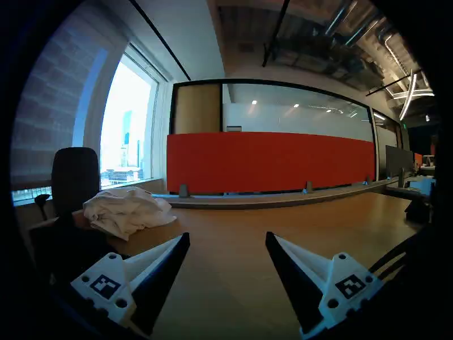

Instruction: Fold towel

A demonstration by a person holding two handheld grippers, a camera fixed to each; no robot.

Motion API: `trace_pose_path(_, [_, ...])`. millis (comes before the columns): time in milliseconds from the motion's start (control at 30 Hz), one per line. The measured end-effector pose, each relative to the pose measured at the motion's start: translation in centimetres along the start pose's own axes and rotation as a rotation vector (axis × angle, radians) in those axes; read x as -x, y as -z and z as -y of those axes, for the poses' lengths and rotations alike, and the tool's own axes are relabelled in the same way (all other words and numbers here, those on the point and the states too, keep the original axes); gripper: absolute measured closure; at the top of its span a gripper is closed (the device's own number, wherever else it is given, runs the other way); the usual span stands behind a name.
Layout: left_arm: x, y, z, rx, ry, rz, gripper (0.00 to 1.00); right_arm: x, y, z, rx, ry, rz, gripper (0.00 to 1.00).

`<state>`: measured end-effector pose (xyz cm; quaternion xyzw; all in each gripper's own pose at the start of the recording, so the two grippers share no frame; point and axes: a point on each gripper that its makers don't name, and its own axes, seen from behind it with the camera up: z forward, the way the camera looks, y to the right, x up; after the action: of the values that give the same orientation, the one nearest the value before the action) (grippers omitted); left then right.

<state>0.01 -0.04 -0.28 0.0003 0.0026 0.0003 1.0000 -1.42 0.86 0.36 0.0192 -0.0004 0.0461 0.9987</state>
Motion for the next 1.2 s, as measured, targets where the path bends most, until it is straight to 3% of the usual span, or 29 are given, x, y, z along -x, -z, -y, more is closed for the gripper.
trace_pose_path(767, [0.0, -0.1, -0.1, 0.000, 0.000, 0.000, 0.00, 1.0, 0.3, 0.6, -0.014, 0.023, -0.012, 0.01])
trace_pose_path(1200, [0.0, 0.0, 0.0, 0.000, 0.000, 0.000, 0.00, 1.7, 0.3, 1.3, -0.007, 0.090, -0.009, 0.01])
